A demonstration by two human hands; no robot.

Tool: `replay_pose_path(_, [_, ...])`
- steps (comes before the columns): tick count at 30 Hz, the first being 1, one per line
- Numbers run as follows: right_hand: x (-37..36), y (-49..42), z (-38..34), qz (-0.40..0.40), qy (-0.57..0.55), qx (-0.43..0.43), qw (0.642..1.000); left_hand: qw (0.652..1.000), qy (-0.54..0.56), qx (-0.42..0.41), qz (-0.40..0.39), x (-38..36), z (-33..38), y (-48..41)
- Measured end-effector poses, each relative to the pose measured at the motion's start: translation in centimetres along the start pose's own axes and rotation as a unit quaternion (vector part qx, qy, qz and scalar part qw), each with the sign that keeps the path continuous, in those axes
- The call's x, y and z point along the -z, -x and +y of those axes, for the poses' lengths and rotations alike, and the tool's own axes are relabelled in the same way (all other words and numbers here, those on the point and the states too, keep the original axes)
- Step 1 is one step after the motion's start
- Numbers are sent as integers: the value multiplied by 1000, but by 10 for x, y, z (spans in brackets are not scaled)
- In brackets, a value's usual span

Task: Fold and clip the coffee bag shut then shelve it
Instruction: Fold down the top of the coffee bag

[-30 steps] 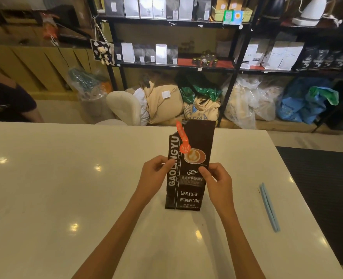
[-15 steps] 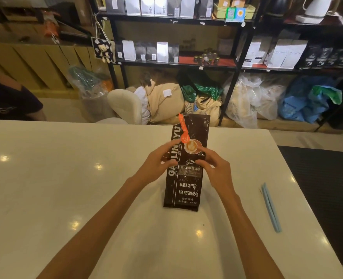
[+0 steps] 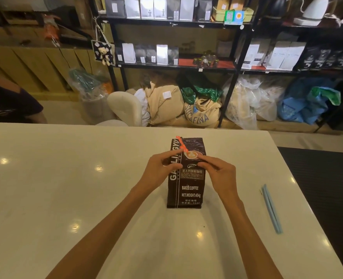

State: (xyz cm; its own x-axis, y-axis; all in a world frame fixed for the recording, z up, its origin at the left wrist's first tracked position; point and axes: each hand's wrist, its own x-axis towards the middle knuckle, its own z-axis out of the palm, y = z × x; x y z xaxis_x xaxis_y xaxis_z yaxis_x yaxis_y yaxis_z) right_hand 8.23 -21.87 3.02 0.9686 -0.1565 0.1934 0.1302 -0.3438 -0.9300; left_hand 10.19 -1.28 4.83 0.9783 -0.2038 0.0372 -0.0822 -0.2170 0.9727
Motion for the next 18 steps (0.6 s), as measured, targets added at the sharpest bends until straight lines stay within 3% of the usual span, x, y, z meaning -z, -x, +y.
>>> replay_pose_path(4, [-5,8,-9,46,214,46,975,991,-69,-24,109,-11,0,2])
replay_pose_path(7, [-17,13,-13,15,253,114,961,984,-95,-38,146,-16,-3,8])
replay_pose_path(12, [-30,12,-16,-17,200,117,973,981,-103,-87,139,-17,-5,22])
replay_pose_path(15, [-27,13,-18,-45,132,-6,990,989,-43,-20,137,-17,-4,25])
replay_pose_path(18, [-32,23,-18,-13,1,-95,995,987,42,62,139,-25,-3,26])
